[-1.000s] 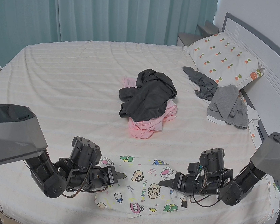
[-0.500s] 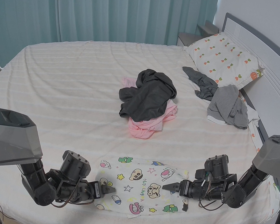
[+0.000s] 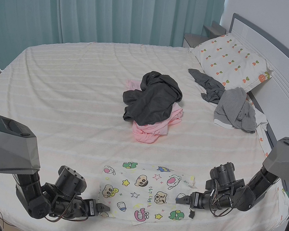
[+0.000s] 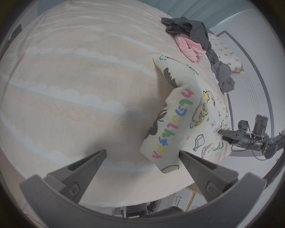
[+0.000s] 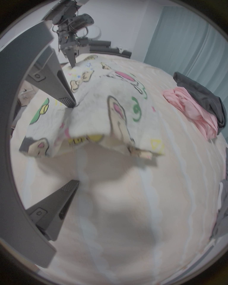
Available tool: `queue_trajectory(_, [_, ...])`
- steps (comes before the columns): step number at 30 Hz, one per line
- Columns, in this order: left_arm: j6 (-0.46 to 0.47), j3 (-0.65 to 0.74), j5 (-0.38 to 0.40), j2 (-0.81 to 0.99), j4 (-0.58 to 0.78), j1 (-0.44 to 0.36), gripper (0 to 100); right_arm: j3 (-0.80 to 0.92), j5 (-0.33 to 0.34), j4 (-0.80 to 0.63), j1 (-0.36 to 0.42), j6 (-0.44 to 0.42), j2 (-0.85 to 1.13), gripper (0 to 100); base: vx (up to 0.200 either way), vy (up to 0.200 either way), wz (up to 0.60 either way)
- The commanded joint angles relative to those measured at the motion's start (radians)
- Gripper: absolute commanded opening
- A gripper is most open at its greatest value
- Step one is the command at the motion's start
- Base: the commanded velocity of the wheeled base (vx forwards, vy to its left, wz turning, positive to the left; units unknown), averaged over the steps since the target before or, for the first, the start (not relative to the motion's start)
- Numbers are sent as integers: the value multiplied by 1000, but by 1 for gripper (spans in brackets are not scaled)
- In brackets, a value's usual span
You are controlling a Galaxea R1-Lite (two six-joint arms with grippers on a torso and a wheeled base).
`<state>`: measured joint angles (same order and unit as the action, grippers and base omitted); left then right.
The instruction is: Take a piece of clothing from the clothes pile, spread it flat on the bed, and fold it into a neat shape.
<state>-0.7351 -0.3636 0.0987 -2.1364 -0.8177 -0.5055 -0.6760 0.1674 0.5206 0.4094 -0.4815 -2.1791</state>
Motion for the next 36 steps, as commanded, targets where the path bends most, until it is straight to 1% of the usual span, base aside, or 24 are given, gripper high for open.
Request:
queue_trajectory(1, [-9,72,21,112,-34,41,100,30,-23,-14,-46,17,124,100,0,0,0])
queue_trajectory(3, [-9,78,27,125,-40,47,100,33,-22,-14,-50,17,139,100,0,0,0])
queue_trajectory(4, [-13,118,68,200,-71,90,100,41,-25,-13,-64,14,214,100,0,0,0])
queue_trajectory(5, [-13,121,70,205,-72,93,100,41,-25,-13,-64,14,219,100,0,0,0])
queue_trajectory(8, [-66,183,142,339,-86,171,100,26,-23,2,-61,7,334,100,0,0,0])
queue_trajectory(9, [-87,201,176,385,-86,211,100,10,-22,21,-52,3,354,100,0,0,0])
queue_trajectory(11, [-113,232,222,446,-86,259,100,-20,-25,50,-27,0,351,100,0,0,0])
queue_trajectory(12, [-118,236,228,455,-86,266,100,-24,-25,55,-21,0,348,100,0,0,0])
queue_trajectory(14, [-159,272,266,524,-86,309,100,-57,-40,81,14,-2,311,100,0,0,0])
queue_trajectory(15, [-182,285,274,556,-86,323,100,-79,-46,90,31,-6,282,100,0,0,0])
queue_trajectory(16, [-182,285,274,556,-86,323,100,-79,-46,90,31,-6,282,100,0,0,0])
queue_trajectory(17, [-211,301,277,599,-86,338,100,-106,-48,102,62,-39,243,100,0,0,0])
queue_trajectory(18, [-234,316,277,635,-86,346,100,-134,-46,110,89,-91,205,100,0,0,0])
queue_trajectory(19, [-234,316,277,635,-86,346,100,-134,-46,110,89,-91,205,100,0,0,0])
queue_trajectory(20, [-256,334,277,667,-86,355,100,-168,-43,114,121,-158,163,100,0,0,0])
queue_trajectory(23, [-264,356,277,704,-81,383,100,-198,-26,111,163,-233,101,100,0,0,0])
queue_trajectory(25, [-279,356,277,710,-74,403,100,-200,-11,116,184,-239,55,100,0,0,0])
queue_trajectory(28, [-308,356,283,708,-75,444,100,-201,-8,124,203,-239,-4,100,0,0,0])
queue_trajectory(30, [-311,356,296,707,-75,449,100,-201,-8,130,206,-238,-22,100,0,0,0])
queue_trajectory(32, [-346,357,320,707,-74,450,100,-205,-9,145,204,-238,-54,100,0,0,0])
queue_trajectory(34, [-380,356,328,705,-74,450,100,-211,-9,150,197,-238,-62,100,0,0,0])
queue_trajectory(36, [-395,356,328,705,-74,455,100,-211,-9,148,164,-238,-65,100,0,0,0])
